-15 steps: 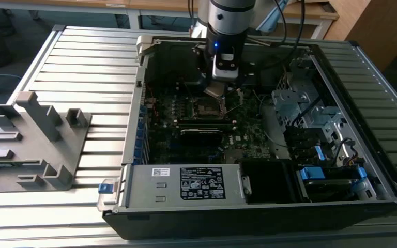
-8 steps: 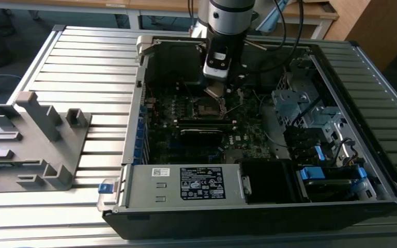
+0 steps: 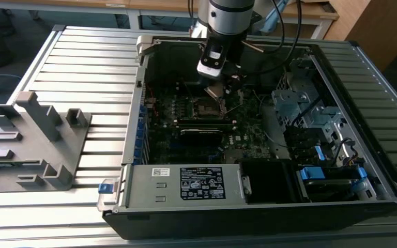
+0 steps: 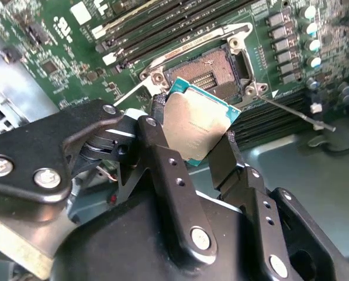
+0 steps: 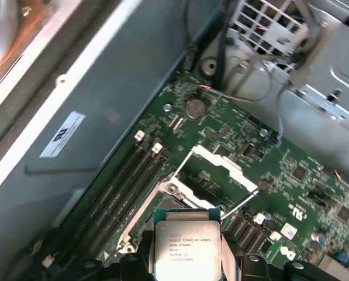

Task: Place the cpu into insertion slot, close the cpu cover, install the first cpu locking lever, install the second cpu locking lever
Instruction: 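Place the cpu into insertion slot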

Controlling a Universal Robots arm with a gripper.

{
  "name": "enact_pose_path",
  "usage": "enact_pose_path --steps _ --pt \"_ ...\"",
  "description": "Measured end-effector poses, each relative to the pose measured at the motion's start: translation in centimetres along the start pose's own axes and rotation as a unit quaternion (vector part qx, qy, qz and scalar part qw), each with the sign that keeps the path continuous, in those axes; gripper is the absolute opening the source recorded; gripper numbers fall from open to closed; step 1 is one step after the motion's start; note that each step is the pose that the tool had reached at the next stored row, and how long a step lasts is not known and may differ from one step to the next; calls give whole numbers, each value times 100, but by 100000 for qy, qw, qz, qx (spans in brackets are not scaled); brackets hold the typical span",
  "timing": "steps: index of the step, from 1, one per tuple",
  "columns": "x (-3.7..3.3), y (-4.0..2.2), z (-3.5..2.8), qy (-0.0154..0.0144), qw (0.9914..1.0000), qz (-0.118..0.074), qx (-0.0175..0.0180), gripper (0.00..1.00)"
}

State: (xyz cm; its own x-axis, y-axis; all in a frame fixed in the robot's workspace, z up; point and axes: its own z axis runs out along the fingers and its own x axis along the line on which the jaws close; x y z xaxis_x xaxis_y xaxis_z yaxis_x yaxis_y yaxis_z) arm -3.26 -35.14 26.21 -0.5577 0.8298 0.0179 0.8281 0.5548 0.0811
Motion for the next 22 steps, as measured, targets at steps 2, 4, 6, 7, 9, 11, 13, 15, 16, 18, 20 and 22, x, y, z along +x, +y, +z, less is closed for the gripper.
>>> enact_pose_path --steps 2,4,6,7,9,11,13,15,16,18,20,22 --pt "0 0 2 -151 99983 1843 -33 54" --pt "0 0 4 -297 99933 3636 -66 54" --pt "0 0 7 -441 99853 5400 -95 54" --pt "0 0 8 -522 99793 6401 -112 54" --pt "0 -1 11 -668 99664 8162 -143 54" --pt "0 -1 14 -814 99498 9972 -177 54" --pt "0 -1 16 -957 99305 11729 -207 54" --pt "0 -1 19 -1107 99066 13590 -241 54" --pt "0 -1 20 -1180 98940 14473 -257 54" --pt "-1 -2 23 -1322 98663 16241 -291 54" --pt "-1 -2 26 -1467 98343 18065 -326 54" --pt "-1 -2 28 -1612 98001 19825 -356 54"
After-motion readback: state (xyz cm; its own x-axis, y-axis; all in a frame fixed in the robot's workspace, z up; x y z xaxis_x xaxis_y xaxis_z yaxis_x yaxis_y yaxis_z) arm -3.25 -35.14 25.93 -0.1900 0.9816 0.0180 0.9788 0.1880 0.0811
